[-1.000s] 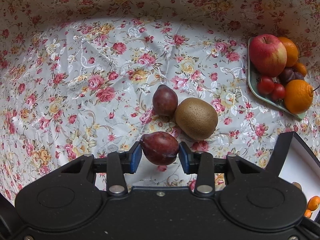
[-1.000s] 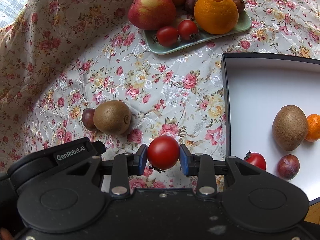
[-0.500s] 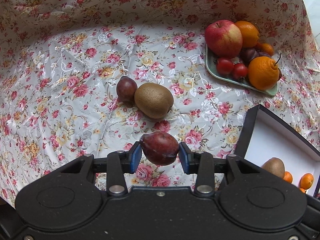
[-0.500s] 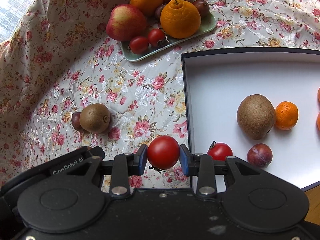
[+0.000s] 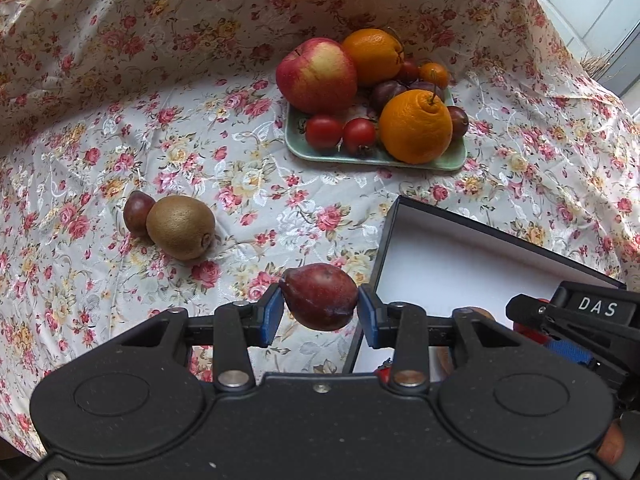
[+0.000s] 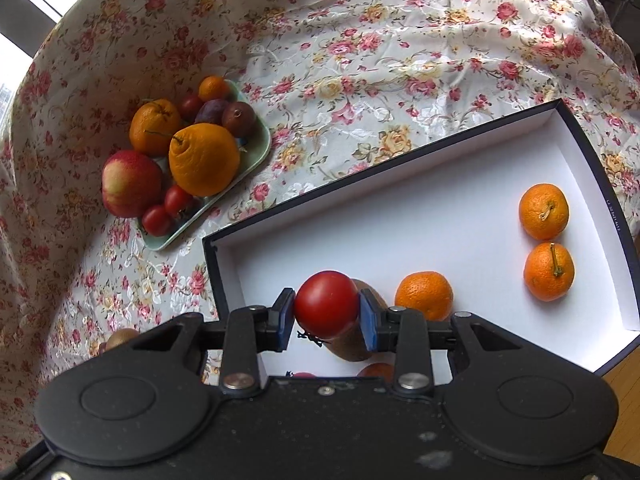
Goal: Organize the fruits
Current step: 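Carry the plum in the left tool while the right tool carries the tomato over the box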
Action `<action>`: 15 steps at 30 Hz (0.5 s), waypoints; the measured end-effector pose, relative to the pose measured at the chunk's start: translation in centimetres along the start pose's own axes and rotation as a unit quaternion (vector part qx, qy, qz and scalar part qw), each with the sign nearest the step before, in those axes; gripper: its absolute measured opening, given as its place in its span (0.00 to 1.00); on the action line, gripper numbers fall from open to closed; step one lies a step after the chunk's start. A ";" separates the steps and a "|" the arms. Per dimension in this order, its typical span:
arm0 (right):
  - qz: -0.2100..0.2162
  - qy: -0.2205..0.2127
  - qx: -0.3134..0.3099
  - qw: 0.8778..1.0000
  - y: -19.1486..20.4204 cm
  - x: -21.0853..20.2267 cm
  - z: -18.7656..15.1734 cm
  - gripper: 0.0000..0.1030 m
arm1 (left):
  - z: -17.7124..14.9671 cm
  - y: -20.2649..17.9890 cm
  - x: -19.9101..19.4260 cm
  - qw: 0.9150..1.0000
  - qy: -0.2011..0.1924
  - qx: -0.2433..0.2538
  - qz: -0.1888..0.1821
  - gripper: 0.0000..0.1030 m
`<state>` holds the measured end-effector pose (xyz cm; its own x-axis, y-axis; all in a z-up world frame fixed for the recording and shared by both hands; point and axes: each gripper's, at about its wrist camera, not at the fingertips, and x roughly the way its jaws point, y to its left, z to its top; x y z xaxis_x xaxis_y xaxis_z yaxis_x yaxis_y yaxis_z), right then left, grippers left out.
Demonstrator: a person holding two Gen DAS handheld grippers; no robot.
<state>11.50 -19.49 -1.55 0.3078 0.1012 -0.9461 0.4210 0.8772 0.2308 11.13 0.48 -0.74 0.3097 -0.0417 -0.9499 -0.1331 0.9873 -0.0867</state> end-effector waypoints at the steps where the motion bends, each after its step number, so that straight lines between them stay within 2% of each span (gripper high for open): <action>1: -0.003 -0.003 0.006 1.000 -0.6 -0.1 0.3 0.35 | -0.1 -0.7 0.1 1.000 0.000 0.006 -0.002 0.47; 8: -0.026 -0.032 0.029 0.999 -4.2 -1.1 1.7 0.35 | -0.4 -4.0 0.9 1.000 0.001 0.023 -0.007 0.47; 15: -0.045 -0.048 0.024 0.998 -6.5 -1.9 2.3 0.35 | -0.6 -6.5 1.8 1.000 0.007 0.030 -0.007 0.47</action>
<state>10.15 -26.49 -0.70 0.3459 -0.0252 -0.9379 0.4908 0.8569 0.1579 12.03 -6.13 -2.05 0.2983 -0.0578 -0.9527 -0.0720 0.9940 -0.0829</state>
